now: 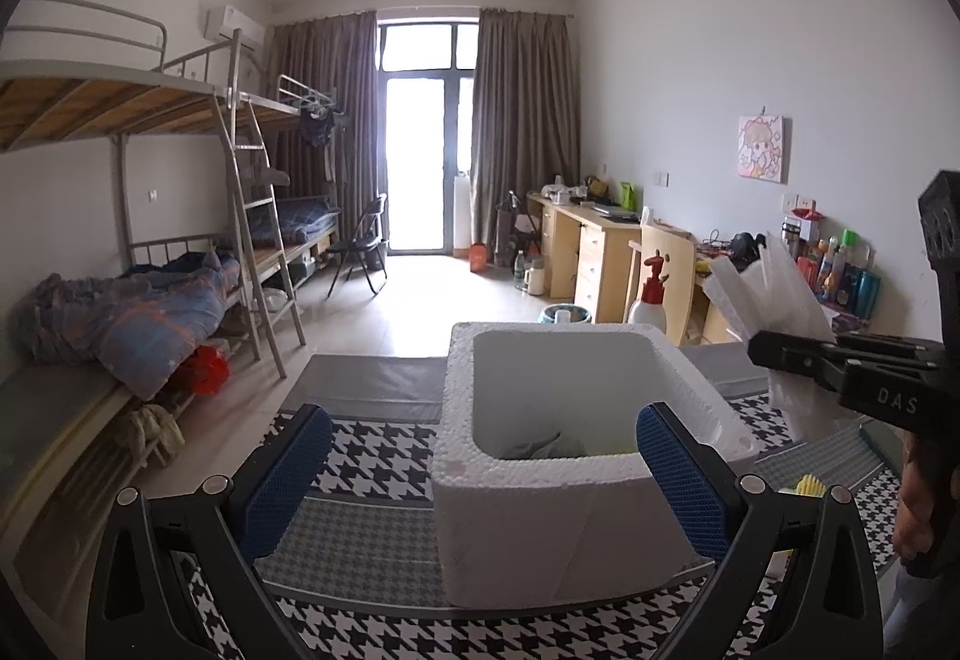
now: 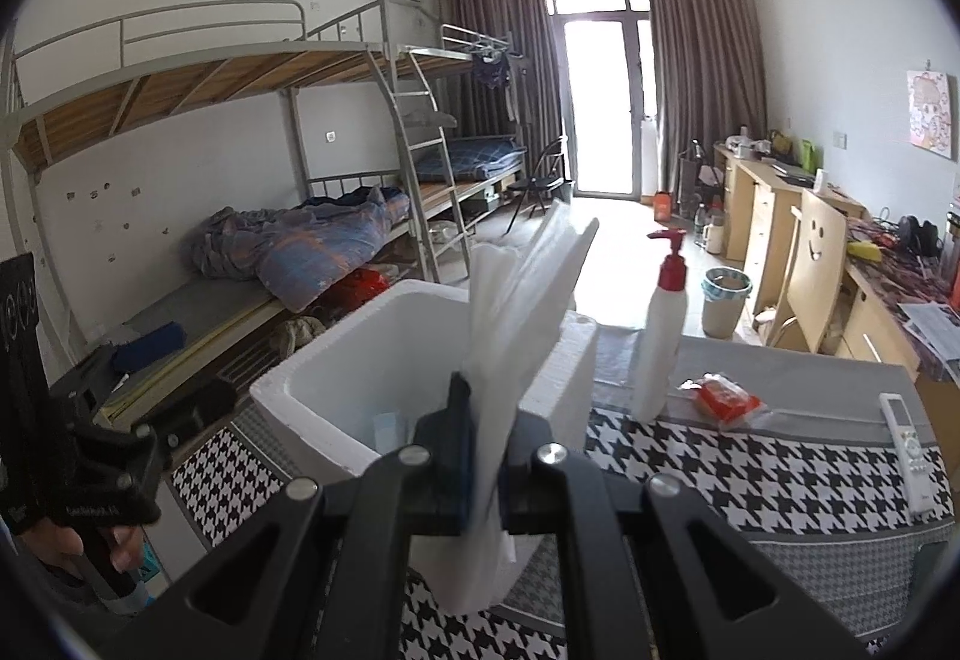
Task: Organize soft objects
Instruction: 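Lower the white tissues into the foam box and open the right tool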
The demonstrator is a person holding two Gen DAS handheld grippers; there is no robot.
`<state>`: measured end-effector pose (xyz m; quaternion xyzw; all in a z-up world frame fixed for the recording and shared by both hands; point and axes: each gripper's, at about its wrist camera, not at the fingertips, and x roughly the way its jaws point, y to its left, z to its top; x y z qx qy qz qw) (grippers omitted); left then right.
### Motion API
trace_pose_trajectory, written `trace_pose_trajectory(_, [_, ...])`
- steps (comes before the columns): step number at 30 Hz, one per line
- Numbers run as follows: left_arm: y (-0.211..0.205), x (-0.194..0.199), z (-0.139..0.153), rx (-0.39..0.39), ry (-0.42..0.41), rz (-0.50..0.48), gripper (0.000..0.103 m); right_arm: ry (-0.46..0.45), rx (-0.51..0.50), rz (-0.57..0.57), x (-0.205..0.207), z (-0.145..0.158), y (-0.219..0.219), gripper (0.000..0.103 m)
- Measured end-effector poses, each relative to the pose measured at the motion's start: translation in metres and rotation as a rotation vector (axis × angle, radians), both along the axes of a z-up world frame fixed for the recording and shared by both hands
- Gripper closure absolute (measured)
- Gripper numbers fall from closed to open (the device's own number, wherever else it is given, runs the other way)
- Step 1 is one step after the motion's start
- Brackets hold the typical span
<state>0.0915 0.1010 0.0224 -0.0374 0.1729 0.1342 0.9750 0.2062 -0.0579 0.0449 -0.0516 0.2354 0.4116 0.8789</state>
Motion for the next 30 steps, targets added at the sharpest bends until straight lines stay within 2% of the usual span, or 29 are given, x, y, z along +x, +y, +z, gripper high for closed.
trace_pose_trajectory(21, [0.012,-0.009,-0.009,-0.026,0.013,0.017,0.001,0.051,-0.042,0.059,0.012,-0.012,0.043,0.091])
trace_pose_trajectory(24, [0.014,-0.009,-0.011,-0.027,0.019,0.021,0.001,0.056,-0.053,0.059,0.014,-0.013,0.048,0.084])
trace_pose_trajectory(26, [0.015,-0.009,-0.012,-0.031,0.02,0.023,0.001,0.055,-0.055,0.066,0.013,-0.012,0.049,0.072])
trace_pose_trajectory(30, [0.017,-0.008,-0.013,-0.037,0.021,0.024,0.001,0.053,-0.054,0.067,0.012,-0.012,0.05,0.056])
